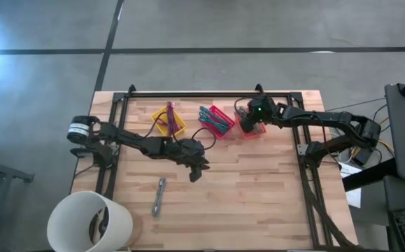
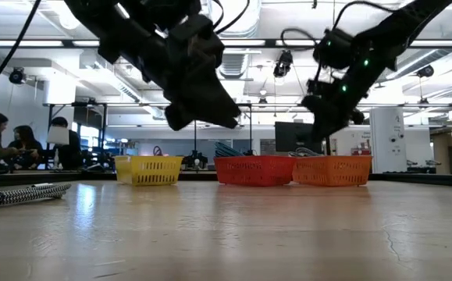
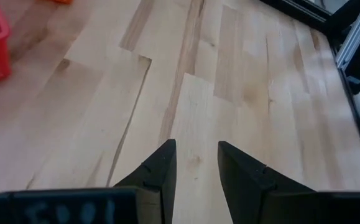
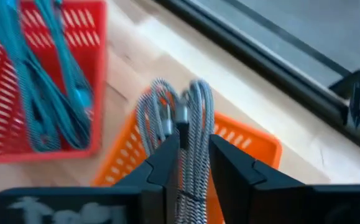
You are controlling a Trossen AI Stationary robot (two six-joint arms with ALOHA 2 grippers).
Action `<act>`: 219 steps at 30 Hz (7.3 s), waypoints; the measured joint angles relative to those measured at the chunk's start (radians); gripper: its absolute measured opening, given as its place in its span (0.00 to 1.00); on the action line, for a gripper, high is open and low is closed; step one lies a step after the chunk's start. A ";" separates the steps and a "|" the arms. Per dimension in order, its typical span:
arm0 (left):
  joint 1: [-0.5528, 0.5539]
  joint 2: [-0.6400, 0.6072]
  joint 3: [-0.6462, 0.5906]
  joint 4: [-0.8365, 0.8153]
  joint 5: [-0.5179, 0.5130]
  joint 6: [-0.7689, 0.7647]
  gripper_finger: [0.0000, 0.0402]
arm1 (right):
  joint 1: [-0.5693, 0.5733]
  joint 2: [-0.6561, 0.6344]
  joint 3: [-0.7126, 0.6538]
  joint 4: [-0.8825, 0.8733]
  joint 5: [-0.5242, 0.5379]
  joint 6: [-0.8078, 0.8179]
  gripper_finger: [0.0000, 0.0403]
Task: Pick & Place USB Port
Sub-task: Put the black white USB cable into the orange bin, then return to Home Position
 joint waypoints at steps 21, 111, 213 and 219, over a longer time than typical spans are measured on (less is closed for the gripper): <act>-0.215 -0.224 -0.052 -0.802 -0.016 -0.611 0.27 | 0.289 -0.118 0.004 0.075 -0.147 0.001 0.26; -0.142 -0.209 -0.127 0.340 -0.477 0.309 0.00 | 0.419 0.318 0.165 0.687 -0.713 -0.158 0.24; -0.138 -0.209 -0.127 0.205 -0.494 0.277 0.28 | -0.009 0.418 0.535 -0.752 -0.198 -0.365 0.18; -0.138 -0.209 -0.127 0.199 -0.494 0.264 0.28 | -0.012 0.404 0.553 -0.747 -0.093 -0.350 0.25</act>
